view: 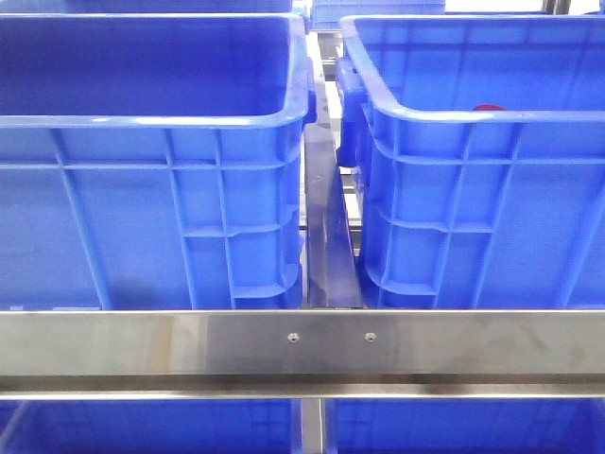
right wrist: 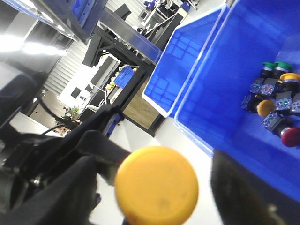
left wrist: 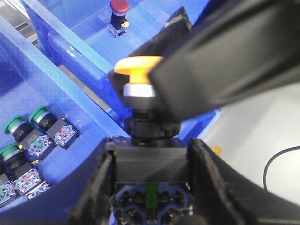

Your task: Pick red and yellow buttons and place in box

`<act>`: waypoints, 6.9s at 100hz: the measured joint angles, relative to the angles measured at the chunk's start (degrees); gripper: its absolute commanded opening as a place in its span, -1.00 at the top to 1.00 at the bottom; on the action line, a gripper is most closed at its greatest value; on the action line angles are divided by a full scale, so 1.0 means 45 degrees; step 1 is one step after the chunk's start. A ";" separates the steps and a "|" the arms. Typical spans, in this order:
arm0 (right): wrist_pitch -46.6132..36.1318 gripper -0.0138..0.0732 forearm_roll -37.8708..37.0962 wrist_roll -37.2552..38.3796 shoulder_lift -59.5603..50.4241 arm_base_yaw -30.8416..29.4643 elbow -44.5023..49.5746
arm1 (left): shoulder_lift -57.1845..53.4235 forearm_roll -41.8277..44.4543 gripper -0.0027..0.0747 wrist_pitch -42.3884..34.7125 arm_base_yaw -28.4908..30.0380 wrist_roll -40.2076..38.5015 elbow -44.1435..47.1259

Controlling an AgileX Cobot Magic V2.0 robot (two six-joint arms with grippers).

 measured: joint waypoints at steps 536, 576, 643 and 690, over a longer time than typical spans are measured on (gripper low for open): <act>-0.9717 -0.54 0.0573 -0.9475 0.7740 -0.6793 -0.4679 | -0.9644 0.1044 0.98 -0.0145 0.9643 -0.1015 0.6083; -0.9881 -0.54 0.0573 -0.9475 0.3603 -0.6793 -0.3071 | -0.9644 0.1044 0.98 -0.0145 0.9643 -0.1015 0.6083; -0.8876 -0.54 0.0521 -0.9501 -0.5891 -0.6793 0.2235 | -0.9644 0.1044 0.98 -0.0174 0.9643 -0.1015 0.6083; -0.8812 -0.17 0.0521 -0.9501 -1.0547 -0.6793 0.5778 | -0.9644 0.1044 0.98 -0.0174 0.9643 -0.1015 0.6085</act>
